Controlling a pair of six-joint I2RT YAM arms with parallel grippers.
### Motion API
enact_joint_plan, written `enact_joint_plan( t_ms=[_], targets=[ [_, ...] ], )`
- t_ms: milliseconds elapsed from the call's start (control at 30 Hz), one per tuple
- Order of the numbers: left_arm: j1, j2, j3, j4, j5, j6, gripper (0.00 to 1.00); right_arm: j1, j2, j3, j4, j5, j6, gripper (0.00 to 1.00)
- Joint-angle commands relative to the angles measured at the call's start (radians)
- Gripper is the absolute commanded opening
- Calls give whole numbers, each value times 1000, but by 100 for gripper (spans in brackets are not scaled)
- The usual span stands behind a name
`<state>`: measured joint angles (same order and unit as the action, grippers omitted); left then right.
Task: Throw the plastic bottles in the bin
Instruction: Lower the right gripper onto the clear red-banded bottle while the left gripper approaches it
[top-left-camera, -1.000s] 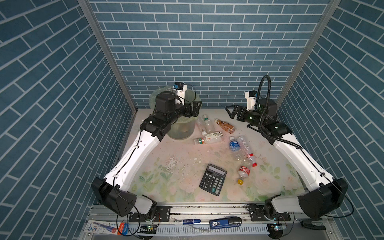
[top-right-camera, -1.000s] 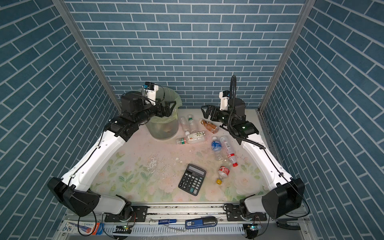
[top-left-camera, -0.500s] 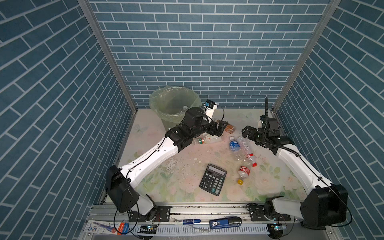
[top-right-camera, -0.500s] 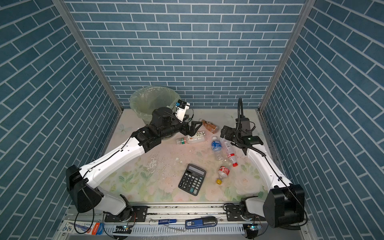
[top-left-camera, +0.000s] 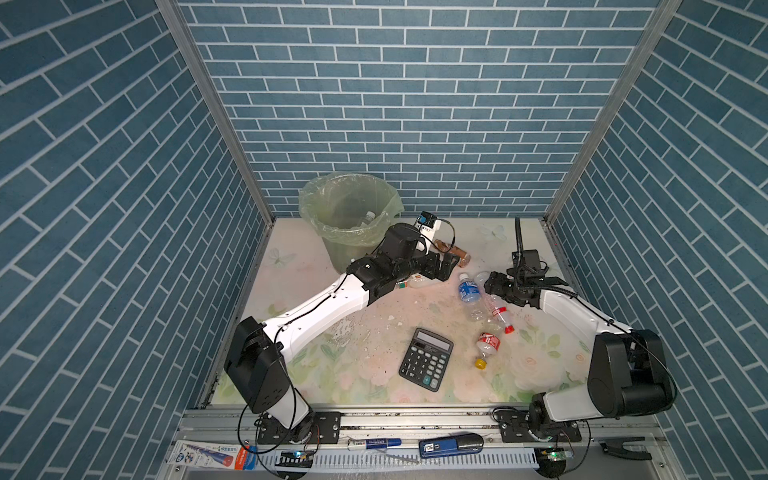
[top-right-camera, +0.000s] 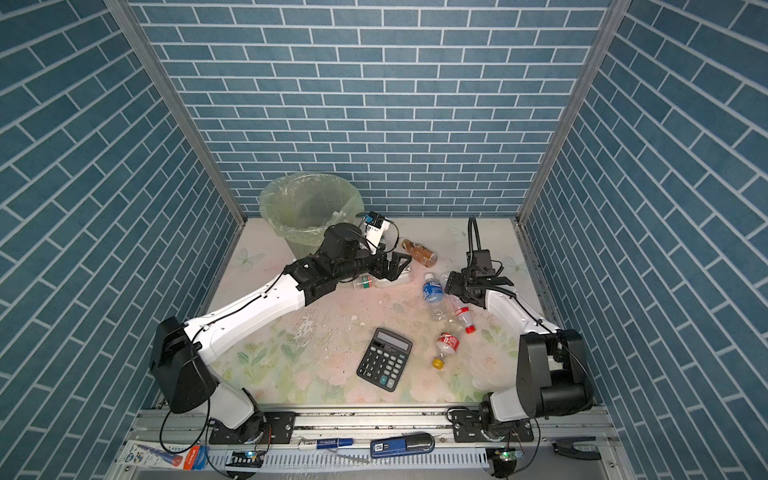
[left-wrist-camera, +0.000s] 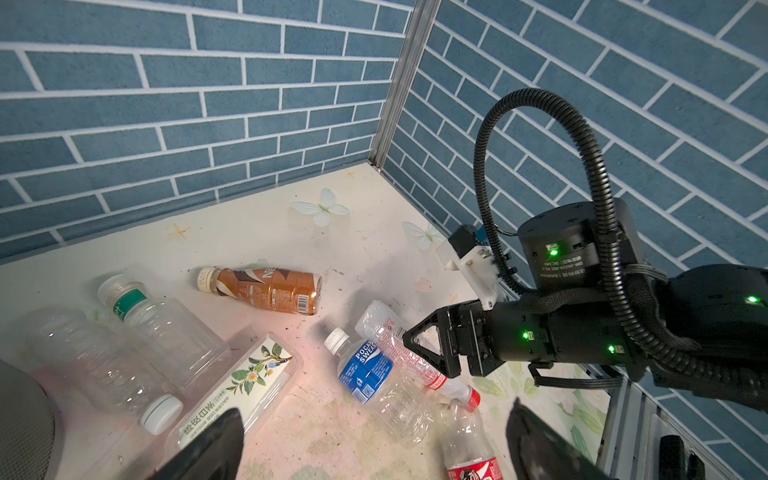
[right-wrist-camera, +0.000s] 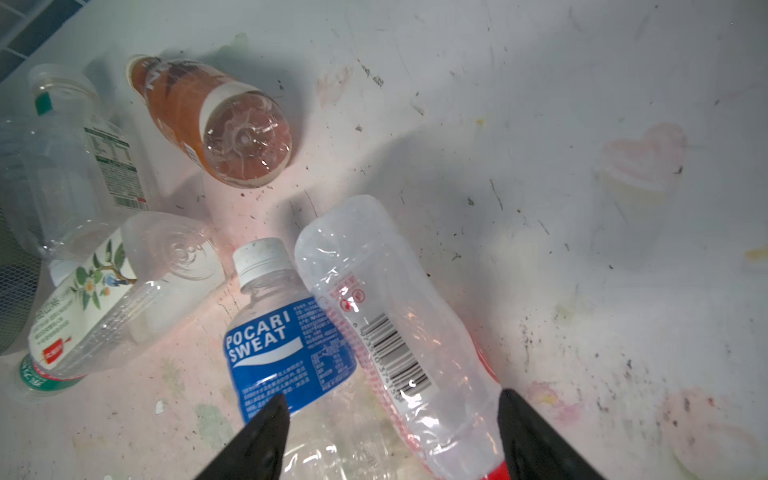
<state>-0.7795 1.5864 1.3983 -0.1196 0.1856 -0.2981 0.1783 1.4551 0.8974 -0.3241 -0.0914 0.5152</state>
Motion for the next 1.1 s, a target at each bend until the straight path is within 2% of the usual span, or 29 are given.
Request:
enact_joint_plan(
  t_ms=[0, 733, 933, 1067],
  targets=[
    [-6, 21, 1, 14, 21, -14, 99, -2, 23, -26, 36, -10, -12, 78],
    [-6, 37, -13, 20, 66, -32, 99, -2, 180, 21, 91, 9, 15, 72],
    [-7, 34, -17, 17, 71, -30, 99, -5, 197, 51, 88, 34, 14, 59],
    [-6, 38, -18, 17, 74, -32, 99, -10, 206, 68, 86, 41, 14, 56]
  ],
)
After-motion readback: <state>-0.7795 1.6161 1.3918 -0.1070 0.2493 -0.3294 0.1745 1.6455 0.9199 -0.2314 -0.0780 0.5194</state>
